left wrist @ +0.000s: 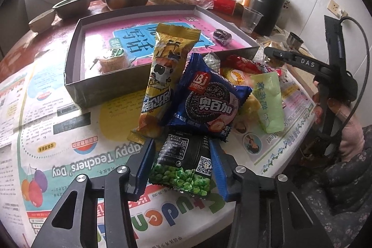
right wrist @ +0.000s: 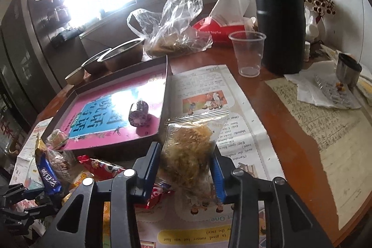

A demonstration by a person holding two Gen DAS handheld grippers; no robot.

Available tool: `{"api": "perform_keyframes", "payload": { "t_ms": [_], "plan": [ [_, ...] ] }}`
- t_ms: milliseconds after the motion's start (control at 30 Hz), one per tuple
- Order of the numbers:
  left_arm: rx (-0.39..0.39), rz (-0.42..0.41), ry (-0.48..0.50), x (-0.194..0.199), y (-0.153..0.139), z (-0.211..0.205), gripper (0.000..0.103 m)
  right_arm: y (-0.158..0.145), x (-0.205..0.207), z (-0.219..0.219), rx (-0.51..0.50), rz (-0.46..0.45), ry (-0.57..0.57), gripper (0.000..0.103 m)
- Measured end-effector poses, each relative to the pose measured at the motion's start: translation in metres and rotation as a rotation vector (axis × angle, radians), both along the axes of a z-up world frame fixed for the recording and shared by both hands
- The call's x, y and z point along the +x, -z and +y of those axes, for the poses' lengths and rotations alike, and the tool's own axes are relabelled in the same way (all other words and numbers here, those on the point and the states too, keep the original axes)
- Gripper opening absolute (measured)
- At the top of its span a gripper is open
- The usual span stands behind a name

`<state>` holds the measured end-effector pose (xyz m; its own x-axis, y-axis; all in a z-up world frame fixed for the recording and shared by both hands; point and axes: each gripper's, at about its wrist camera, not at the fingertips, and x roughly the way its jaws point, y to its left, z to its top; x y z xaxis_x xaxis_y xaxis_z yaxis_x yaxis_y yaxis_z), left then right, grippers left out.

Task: Organize snacks
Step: 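Grasp the shredded bread bag with the right tool while the left tool grasps the pea bag, then carry the pea bag over the tray with the left tool while the right tool carries the bread bag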

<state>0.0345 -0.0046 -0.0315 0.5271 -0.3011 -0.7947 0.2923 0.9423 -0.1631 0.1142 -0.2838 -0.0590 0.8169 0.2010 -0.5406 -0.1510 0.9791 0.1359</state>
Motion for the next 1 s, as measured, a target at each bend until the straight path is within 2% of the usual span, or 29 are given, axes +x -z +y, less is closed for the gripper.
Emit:
{"api": "perform_keyframes", "payload": {
  "t_ms": [700, 1000],
  "plan": [
    [-0.027, -0.005, -0.068, -0.011, -0.012, 0.031, 0.047, -0.027, -0.021, 0.017, -0.004, -0.073, -0.041, 0.041],
    [-0.026, 0.027, -0.067, -0.017, -0.004, 0.039, 0.047, -0.022, -0.020, 0.027, -0.007, -0.052, -0.070, 0.041]
  ]
}}
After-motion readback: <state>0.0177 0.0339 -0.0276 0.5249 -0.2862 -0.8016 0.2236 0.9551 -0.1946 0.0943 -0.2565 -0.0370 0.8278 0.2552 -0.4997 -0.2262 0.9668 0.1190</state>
